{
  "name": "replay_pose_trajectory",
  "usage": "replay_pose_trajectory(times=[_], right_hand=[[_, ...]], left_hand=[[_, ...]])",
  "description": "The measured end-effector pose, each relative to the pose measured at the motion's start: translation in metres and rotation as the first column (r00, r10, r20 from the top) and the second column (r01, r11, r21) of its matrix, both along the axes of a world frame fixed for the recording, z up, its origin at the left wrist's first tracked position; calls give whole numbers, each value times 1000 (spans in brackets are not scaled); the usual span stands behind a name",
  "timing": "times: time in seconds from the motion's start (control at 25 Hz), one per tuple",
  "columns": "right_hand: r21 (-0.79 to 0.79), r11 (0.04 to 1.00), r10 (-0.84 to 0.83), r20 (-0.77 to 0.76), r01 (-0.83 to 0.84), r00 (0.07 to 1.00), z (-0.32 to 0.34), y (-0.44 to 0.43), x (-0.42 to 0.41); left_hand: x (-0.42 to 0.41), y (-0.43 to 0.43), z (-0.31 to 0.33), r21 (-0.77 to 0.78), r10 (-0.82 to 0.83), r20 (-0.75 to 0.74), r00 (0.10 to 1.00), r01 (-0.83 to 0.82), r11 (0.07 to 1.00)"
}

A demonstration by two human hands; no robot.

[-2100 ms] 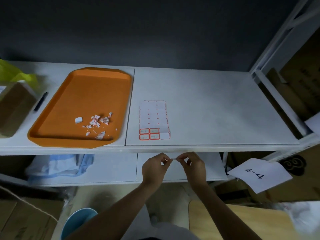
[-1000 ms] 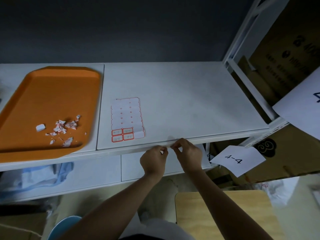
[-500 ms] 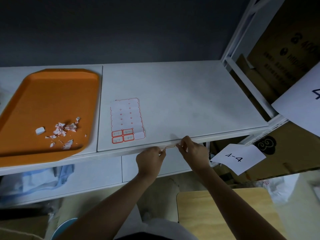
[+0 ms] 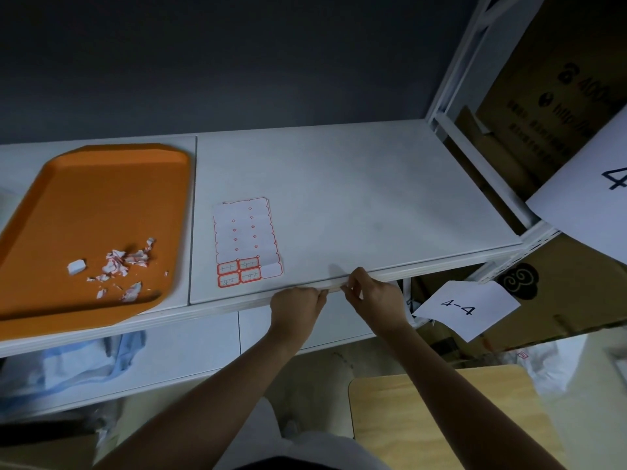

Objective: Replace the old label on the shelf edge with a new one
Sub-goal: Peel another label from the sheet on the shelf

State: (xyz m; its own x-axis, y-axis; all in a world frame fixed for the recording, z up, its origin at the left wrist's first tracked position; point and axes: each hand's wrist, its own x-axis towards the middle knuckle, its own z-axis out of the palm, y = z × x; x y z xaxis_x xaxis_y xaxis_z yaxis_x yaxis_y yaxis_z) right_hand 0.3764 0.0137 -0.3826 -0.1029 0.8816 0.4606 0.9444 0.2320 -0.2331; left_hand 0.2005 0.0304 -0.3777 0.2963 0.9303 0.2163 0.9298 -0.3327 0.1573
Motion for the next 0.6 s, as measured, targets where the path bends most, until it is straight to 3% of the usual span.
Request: replay_pose_trajectory(times=[0.36,0.6], right_hand=[[-14,1000,28,0,-28,1000,-8,3,1],[-17,999,-35,-49,34,998,-16,-1,7]], left_hand=[[11,4,0,-31,-103,-24,994,102,994],[8,3,11,-89,-95,-180,979,80,993]])
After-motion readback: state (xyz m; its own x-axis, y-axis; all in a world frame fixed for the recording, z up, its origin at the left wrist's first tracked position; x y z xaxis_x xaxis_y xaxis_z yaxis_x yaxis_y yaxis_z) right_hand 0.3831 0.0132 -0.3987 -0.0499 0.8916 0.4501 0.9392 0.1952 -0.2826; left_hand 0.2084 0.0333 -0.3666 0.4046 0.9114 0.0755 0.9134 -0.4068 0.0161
